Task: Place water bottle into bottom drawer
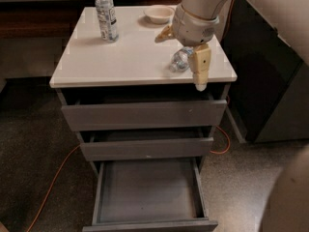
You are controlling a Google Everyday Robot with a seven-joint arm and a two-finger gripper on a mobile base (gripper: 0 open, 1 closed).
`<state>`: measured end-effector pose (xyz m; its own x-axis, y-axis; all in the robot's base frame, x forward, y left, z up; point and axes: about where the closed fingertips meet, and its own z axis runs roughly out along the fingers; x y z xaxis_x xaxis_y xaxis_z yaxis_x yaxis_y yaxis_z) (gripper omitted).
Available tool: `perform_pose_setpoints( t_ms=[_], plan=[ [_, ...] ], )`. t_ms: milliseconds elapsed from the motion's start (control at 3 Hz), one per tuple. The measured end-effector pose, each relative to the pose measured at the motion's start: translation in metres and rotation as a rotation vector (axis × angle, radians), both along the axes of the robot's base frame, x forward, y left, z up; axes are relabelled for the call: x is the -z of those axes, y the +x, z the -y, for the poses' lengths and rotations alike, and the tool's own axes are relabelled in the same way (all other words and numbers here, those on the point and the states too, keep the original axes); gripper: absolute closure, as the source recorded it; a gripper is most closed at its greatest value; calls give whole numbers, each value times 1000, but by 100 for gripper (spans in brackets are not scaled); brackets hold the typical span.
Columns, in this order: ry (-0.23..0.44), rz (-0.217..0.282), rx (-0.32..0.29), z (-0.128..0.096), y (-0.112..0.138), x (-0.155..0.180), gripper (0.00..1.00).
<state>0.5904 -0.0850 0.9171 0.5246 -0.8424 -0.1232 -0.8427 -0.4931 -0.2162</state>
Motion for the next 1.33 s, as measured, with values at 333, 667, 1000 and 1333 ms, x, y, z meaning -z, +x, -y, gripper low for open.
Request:
perform_pose_setpoints(
  t_ms=[333,667,1000,1333],
  plan=[
    [1,12,7,16,33,-10,0],
    [-4,41,19,30,74,-18,0],
    [-6,58,29,35,97,-15,0],
    [-22,53,43,40,125,10,0]
  ],
)
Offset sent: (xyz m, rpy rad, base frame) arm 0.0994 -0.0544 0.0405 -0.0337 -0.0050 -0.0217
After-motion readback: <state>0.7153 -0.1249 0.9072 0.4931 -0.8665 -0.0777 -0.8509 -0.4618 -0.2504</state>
